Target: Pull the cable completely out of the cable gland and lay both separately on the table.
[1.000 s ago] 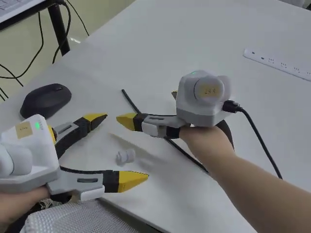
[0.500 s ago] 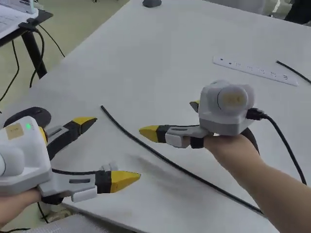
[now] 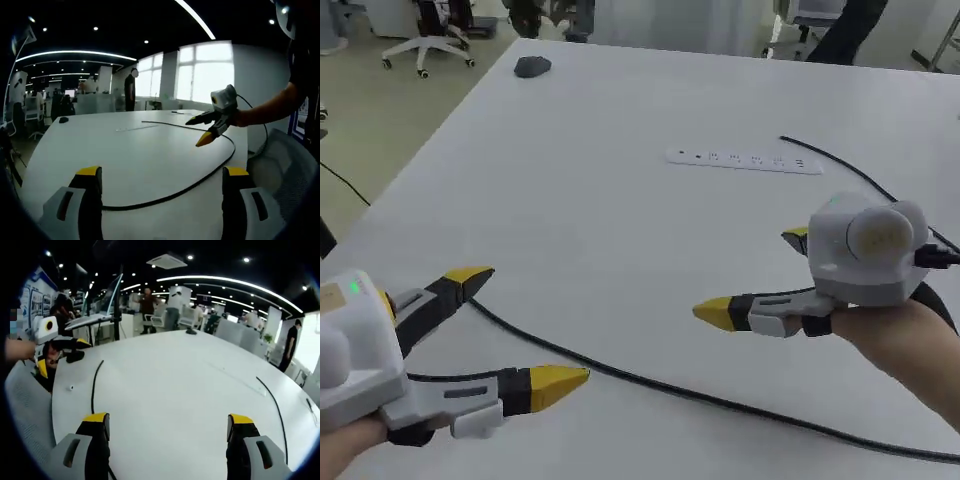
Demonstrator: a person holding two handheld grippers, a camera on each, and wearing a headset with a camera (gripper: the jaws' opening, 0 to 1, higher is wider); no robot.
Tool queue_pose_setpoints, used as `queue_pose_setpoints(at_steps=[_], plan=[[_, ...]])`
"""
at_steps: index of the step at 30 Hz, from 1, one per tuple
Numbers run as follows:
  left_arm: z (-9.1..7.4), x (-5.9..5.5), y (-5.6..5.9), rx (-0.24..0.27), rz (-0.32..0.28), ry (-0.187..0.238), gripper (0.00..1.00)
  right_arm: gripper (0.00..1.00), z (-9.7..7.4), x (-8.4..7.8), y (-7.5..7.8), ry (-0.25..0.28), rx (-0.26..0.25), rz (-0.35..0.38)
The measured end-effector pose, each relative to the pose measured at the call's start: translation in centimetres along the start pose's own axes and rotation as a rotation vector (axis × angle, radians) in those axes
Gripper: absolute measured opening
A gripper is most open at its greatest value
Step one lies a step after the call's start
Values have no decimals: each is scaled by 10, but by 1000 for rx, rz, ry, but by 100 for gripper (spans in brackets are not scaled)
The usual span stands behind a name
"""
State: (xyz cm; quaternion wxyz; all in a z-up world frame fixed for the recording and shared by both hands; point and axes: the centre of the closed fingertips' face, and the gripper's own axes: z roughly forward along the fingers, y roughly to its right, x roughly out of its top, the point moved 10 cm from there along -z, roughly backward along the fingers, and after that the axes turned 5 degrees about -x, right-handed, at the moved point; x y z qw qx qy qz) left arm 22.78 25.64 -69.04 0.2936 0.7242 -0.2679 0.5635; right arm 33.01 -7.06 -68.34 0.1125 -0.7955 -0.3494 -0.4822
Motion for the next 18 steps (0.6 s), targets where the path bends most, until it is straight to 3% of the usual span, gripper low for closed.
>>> queue_pose_setpoints(at_steps=[4,7,13,18], plan=[[10,13,1,-11,1,22,100,99,-35,-14,27,-4,-62,59],[18,21,3,-17,22,17,100,99,-59,-29,43,-34,-97,44],[33,33,3,-35,49,-40,100,99,-96,-55,61,-91,-141,53],[40,37,9,-33,65,-34,100,98,-116,-66,64,-64,-180,136]])
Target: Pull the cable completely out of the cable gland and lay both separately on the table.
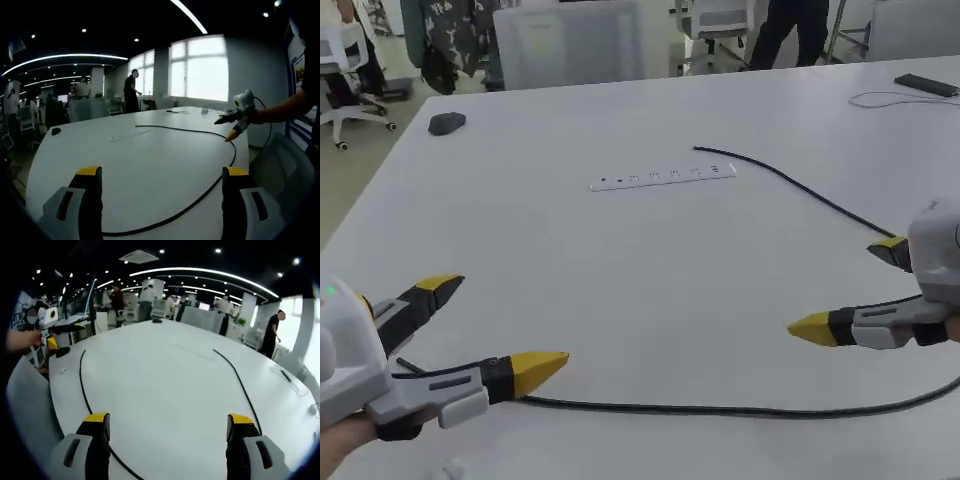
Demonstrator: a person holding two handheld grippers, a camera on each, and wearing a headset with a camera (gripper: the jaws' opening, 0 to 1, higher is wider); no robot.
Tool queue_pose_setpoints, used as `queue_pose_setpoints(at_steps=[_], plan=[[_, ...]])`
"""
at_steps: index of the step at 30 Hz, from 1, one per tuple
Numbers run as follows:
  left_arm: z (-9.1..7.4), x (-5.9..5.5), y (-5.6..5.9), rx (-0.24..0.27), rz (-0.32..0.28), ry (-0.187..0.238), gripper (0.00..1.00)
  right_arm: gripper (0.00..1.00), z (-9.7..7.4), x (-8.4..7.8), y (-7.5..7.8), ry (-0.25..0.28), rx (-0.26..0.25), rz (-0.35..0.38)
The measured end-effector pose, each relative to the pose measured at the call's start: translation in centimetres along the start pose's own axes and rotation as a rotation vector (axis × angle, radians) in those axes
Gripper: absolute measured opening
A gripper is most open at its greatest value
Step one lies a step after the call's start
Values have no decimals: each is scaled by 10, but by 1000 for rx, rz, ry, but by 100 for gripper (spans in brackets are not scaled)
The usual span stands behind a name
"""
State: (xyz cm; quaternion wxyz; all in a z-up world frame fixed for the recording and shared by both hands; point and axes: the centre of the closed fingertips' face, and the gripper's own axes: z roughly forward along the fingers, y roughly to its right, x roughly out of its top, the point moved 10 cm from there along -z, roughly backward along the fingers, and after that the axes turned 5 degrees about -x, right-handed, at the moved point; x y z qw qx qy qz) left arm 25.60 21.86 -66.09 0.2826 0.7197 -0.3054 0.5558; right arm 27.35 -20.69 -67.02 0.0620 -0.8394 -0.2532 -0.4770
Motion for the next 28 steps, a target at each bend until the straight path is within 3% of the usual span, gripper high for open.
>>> queue_pose_setpoints(at_steps=[7,17,28], plan=[[4,1,5,4,-2,-28,100,99,-12,-4,4,31,-22,36],[4,1,4,28,-30,-20,100,99,-16,-11,2,34,-26,63],[4,-1,2,31,-35,-48,100,99,-16,-10,1,23,-23,66]])
